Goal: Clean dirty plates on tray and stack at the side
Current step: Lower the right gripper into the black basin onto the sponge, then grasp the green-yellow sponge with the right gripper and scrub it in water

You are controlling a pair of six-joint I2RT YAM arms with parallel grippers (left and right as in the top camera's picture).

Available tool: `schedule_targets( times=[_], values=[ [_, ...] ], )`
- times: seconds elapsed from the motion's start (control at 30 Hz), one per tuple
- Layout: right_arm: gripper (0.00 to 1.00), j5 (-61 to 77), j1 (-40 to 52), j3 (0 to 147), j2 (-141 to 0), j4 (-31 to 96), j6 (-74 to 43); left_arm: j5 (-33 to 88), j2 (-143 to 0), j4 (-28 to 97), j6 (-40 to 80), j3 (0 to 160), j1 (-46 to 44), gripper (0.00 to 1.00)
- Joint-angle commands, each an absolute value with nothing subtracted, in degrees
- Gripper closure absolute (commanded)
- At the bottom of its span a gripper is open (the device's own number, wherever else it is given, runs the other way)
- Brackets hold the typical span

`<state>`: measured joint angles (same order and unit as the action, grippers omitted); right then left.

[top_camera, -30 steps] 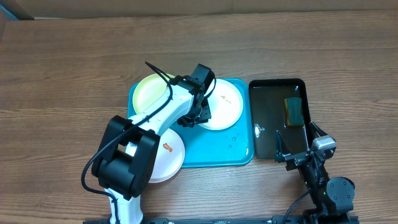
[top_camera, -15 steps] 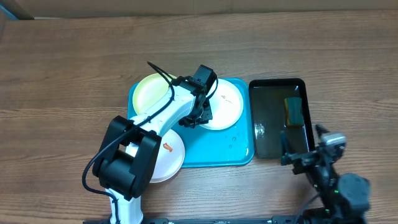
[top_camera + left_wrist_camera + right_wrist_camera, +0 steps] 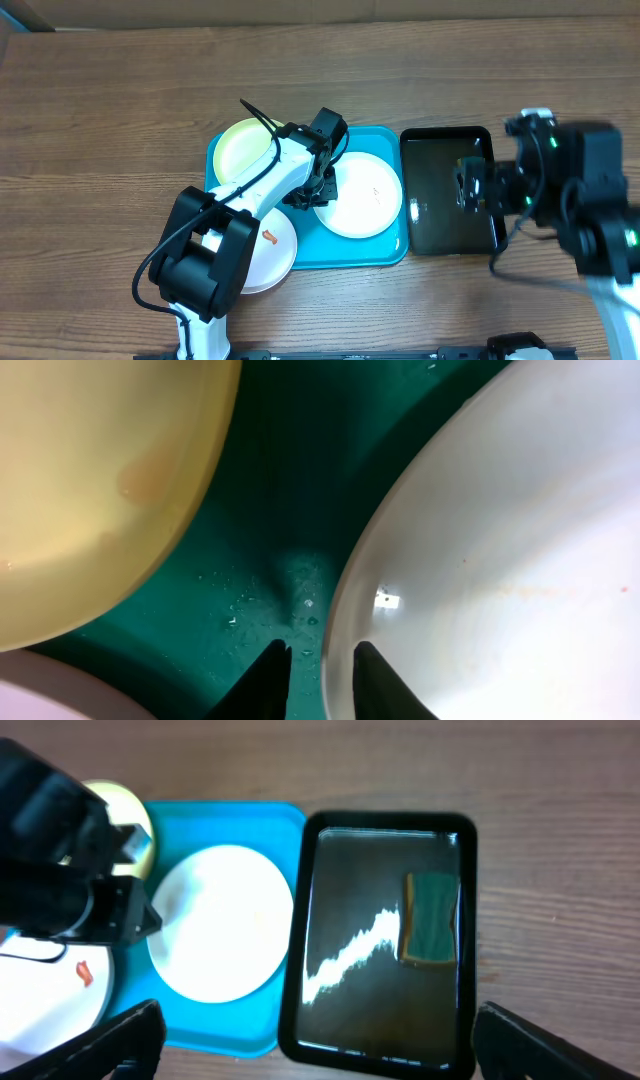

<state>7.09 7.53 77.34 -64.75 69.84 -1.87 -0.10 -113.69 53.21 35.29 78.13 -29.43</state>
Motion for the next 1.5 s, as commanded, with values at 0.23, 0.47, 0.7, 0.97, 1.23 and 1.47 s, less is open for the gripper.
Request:
schedule_targets(
  times=[0.23,0.47,0.7,0.97,1.23,1.47],
  values=[
    [0.32,3.9,7.4,79.9,-86.4,71.0,-5.1,-0.6,-113.9,53.1,33.1,79.2,-29.5,0.64],
    [0.38,-4.3,7.4,79.9,-98.5,68.0,-6.3,-0.6,-113.8,54.3,33.2,81.6,-29.5,0.58],
    [0.40,-8.3,5.8,79.8,-105.2,65.1,-9.3,-0.6,-113.8,55.1,33.2,81.6,-29.5,0.52],
    [0.40,-7.8,2.9,78.1,-106.5,62.3,-9.4,-0.6,-113.8,55.2,33.4,81.5,-29.6,0.48],
    [0.42,-3.3,2.5,70.5,-106.5,52.2,-9.0,-0.6,-113.9,54.8,33.4,81.5,-30.0,0.48],
    [0.63,-0.2,2.5,67.6,-106.5,51.1,-9.0,-0.4,-113.9,54.8,33.4,81.5,-30.0,0.48]
  ],
)
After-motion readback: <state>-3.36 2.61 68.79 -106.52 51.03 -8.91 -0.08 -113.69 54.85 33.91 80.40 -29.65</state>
